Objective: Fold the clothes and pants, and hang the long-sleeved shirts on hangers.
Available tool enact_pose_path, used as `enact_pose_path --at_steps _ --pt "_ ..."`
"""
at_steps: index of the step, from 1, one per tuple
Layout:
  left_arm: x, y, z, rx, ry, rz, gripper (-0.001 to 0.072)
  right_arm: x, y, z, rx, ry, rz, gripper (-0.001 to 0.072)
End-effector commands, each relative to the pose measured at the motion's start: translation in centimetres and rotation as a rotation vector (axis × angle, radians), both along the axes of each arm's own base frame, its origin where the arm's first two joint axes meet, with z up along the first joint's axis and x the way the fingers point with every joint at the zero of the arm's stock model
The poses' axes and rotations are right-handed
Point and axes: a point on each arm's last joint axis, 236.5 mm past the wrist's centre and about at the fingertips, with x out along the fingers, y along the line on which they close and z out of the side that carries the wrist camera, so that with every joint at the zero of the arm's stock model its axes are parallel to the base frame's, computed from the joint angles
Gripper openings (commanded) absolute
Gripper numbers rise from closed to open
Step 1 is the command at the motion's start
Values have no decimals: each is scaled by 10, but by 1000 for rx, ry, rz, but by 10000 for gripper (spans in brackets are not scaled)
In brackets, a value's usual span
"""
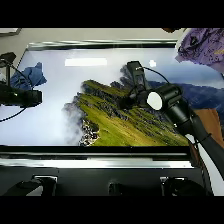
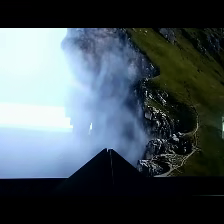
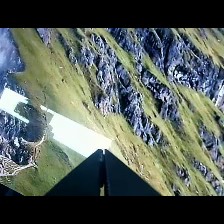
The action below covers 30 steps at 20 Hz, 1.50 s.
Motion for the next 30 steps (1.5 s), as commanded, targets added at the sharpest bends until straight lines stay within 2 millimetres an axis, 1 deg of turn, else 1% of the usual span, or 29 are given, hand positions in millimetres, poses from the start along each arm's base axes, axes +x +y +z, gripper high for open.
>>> enact_pose_path --at_steps 1,23,24,25,26,27,28,29,30 --pt "0 0 0 0 -1 0 19 0 0 1 0 -2 1 34" --pt "0 0 0 1 -1 0 20 0 0 1 0 -2 1 34" --pt "5 5 1 18 -17 12 86 0 0 1 0 -2 1 34" --pt "9 13 0 28 -25 70 393 0 0 1 0 -2 1 34" --pt "12 25 -4 45 -16 157 720 0 0 1 0 -2 1 34" --pt "22 43 -6 98 -32 187 720 0 0 1 0 -2 1 34" --pt "37 67 -12 147 -49 234 720 0 0 1 0 -2 0 34" --pt "55 89 -21 149 -54 284 720 0 0 1 0 -2 0 34" --pt "78 113 -35 145 -61 336 720 0 0 1 0 -2 1 34"
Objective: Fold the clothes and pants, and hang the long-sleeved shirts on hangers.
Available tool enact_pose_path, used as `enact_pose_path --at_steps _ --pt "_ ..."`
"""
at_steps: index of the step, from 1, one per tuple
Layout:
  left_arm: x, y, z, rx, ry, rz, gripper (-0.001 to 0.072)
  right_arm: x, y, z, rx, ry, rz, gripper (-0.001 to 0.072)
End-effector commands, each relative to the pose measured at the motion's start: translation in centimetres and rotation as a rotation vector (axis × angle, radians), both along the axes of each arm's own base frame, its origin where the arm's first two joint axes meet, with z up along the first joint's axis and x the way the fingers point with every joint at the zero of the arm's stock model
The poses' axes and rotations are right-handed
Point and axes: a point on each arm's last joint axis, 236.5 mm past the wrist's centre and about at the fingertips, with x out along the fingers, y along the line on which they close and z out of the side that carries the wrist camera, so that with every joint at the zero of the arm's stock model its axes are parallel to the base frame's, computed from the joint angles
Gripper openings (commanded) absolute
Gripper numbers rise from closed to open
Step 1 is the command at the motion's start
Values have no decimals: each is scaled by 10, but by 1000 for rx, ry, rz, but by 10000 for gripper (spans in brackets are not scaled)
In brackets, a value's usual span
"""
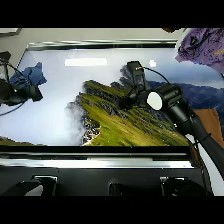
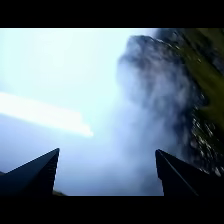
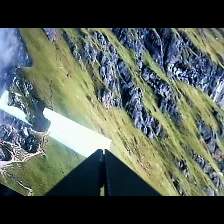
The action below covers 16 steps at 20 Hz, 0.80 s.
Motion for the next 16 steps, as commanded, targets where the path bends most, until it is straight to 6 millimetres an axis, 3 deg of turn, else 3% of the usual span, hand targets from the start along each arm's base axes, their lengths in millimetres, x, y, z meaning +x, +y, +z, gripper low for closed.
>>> enact_pose_path --at_steps 1,5,8,12,16 --pt "64 80 -33 59 -61 174 720 0 0 1 0 -2 1 34" --pt "156 168 -95 78 -186 275 720 0 0 1 0 -2 1 34" --pt "191 206 -150 82 -189 308 720 0 0 1 0 -2 1 34" --pt "223 233 -194 88 -233 321 720 0 0 1 1 -2 1 34" --pt "240 239 -215 90 -247 320 710 0 0 1 0 -2 1 34"
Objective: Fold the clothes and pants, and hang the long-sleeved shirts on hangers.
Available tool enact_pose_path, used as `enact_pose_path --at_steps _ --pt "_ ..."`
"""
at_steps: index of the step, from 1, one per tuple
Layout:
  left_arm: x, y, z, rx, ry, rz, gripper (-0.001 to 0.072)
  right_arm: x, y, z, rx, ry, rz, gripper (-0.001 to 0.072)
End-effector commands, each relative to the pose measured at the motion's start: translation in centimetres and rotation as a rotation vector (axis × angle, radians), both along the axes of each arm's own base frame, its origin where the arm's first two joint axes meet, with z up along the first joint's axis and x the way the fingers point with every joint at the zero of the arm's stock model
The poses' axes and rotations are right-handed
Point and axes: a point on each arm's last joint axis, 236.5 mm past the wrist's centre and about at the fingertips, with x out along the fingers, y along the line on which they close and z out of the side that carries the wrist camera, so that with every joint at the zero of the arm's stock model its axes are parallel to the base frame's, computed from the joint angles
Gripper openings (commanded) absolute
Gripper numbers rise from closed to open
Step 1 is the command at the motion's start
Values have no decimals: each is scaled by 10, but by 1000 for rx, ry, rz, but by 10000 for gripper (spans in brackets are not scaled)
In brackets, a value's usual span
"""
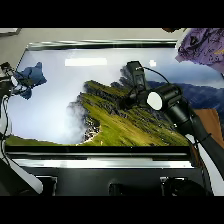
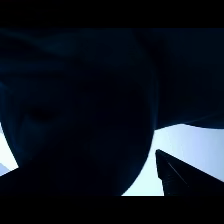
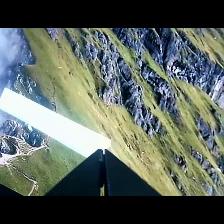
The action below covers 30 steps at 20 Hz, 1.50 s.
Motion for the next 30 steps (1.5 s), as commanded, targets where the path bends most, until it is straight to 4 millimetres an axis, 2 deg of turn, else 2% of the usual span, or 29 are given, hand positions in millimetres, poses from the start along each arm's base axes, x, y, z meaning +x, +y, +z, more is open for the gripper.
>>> enact_pose_path --at_steps 1,2,3,4,7,10,12,15,17,20,23,27,28,30 --pt "14 10 -22 6 -19 3 579 0 0 1 2 -1 1 34" --pt "11 11 -24 2 -9 8 371 0 0 1 2 -1 0 34" --pt "7 10 -25 -8 8 12 76 0 0 1 2 -1 1 34" --pt "0 8 -25 -16 42 16 16 0 0 1 2 -1 1 34" --pt "-20 -7 -3 -48 119 -7 9 0 0 1 2 -1 1 34" --pt "-29 -47 56 -190 66 -55 9 0 0 1 2 -1 1 34" --pt "-46 -78 101 -257 44 -97 8 0 0 1 2 -1 0 34" --pt "-98 -131 152 -287 51 -159 8 0 0 1 2 -1 1 34" --pt "-144 -179 173 -329 48 -221 9 0 1 1 2 -1 1 34" --pt "-218 -269 184 -451 88 -344 9 0 0 1 2 -1 0 34" --pt "-274 -367 187 -614 119 -477 10 0 0 1 2 -1 1 34" --pt "-321 -488 167 -718 174 -637 10 0 0 1 2 -1 0 34" --pt "-330 -515 156 -744 186 -652 11 0 0 1 2 -1 1 34" --pt "-343 -557 127 -773 233 -657 11 0 0 1 2 -1 1 34"
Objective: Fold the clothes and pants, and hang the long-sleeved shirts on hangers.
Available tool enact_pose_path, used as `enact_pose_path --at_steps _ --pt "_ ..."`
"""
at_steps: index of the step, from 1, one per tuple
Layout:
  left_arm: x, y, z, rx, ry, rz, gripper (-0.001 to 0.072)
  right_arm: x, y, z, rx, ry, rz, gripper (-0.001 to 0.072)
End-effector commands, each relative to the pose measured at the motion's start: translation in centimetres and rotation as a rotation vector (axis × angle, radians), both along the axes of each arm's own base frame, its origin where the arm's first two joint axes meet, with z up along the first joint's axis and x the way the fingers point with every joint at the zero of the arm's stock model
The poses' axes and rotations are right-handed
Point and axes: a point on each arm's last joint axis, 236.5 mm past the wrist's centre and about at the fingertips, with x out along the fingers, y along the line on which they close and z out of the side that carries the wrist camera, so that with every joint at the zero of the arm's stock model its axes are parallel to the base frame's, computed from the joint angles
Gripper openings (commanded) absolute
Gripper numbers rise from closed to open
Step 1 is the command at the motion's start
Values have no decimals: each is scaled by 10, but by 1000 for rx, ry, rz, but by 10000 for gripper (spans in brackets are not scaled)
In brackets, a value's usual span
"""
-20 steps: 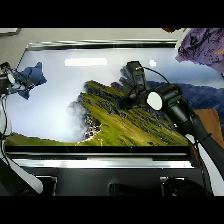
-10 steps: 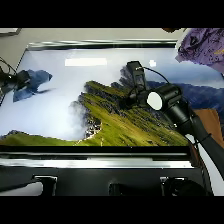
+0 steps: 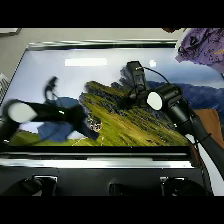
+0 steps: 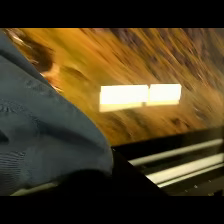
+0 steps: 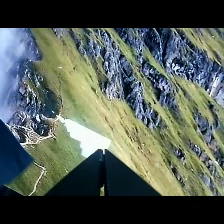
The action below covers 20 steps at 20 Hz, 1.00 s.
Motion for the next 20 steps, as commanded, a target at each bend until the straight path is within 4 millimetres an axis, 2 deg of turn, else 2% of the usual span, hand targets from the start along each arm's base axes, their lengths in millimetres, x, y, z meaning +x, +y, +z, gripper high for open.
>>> enact_pose_path --at_steps 1,3,4,5,6,7,9,11,14,16,17,18,19,20 --pt "-37 -82 -39 -66 68 -45 13 0 0 1 1 -1 0 34" --pt "-43 -96 -62 -39 97 -70 46 0 0 1 1 -1 0 34" --pt "-44 -96 -66 -32 107 -68 208 0 1 1 4 -4 0 34" --pt "-41 -93 -62 -38 102 -57 418 2 2 3 8 -12 0 34" --pt "-36 -85 -54 -41 89 -47 585 3 2 4 12 -19 -2 34" --pt "-29 -72 -44 -34 66 -34 641 4 3 5 15 -23 -2 34" --pt "-13 -25 -20 20 -3 15 641 4 3 5 16 -23 -2 34" --pt "-2 39 3 104 -65 93 641 2 7 5 37 -11 -1 34" --pt "0 117 27 215 -143 167 640 -7 16 6 85 34 4 34" --pt "0 158 37 272 -175 223 639 -20 15 3 80 82 13 34" --pt "0 175 40 289 -183 263 637 -21 5 0 63 108 1 71" --pt "1 187 43 295 -186 305 636 -19 -14 -6 45 145 -42 255" --pt "2 198 46 296 -190 343 635 -14 -37 -15 39 186 -100 325" --pt "3 207 47 298 -188 372 635 -12 -60 -28 71 251 -169 326"
